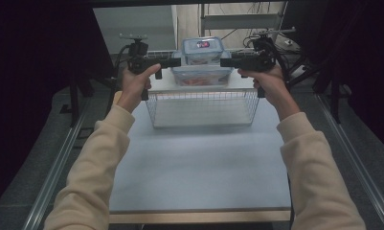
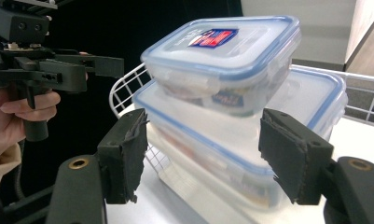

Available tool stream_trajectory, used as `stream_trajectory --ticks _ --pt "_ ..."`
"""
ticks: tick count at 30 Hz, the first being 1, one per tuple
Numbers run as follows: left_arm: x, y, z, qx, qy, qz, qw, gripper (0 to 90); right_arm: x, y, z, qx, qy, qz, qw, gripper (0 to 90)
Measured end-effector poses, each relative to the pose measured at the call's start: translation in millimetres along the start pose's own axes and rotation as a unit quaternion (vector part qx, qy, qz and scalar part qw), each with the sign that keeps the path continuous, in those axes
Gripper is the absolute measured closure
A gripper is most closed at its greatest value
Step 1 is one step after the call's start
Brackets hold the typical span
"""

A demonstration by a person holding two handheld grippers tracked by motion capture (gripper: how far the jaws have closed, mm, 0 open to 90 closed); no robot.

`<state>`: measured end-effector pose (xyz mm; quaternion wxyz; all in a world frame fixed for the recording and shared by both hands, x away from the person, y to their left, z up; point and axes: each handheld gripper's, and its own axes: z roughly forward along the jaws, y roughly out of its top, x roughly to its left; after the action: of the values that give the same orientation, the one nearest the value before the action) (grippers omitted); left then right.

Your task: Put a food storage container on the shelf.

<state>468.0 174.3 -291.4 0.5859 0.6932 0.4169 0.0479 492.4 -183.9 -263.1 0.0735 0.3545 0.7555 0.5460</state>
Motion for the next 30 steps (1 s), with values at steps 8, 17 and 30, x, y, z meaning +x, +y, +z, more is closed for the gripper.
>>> stream_trajectory --ticks 8,17,30 --pt "-14.7 -36.3 -12.1 0.007 -0.009 0.019 0.9998 20.2 11.4 -36.5 -21.4 -0.013 0.008 -0.033 0.9993 31.7" --pt "-21.9 -86.3 -23.2 0.015 -0.015 0.041 0.9989 20.5 17.0 -86.7 -32.6 -0.022 0.021 -0.053 0.9981 31.2" --pt "-23.1 -163.6 -36.6 0.035 -0.019 0.048 0.9980 20.8 20.6 -167.9 -47.5 -0.005 0.044 -0.042 0.9981 29.9"
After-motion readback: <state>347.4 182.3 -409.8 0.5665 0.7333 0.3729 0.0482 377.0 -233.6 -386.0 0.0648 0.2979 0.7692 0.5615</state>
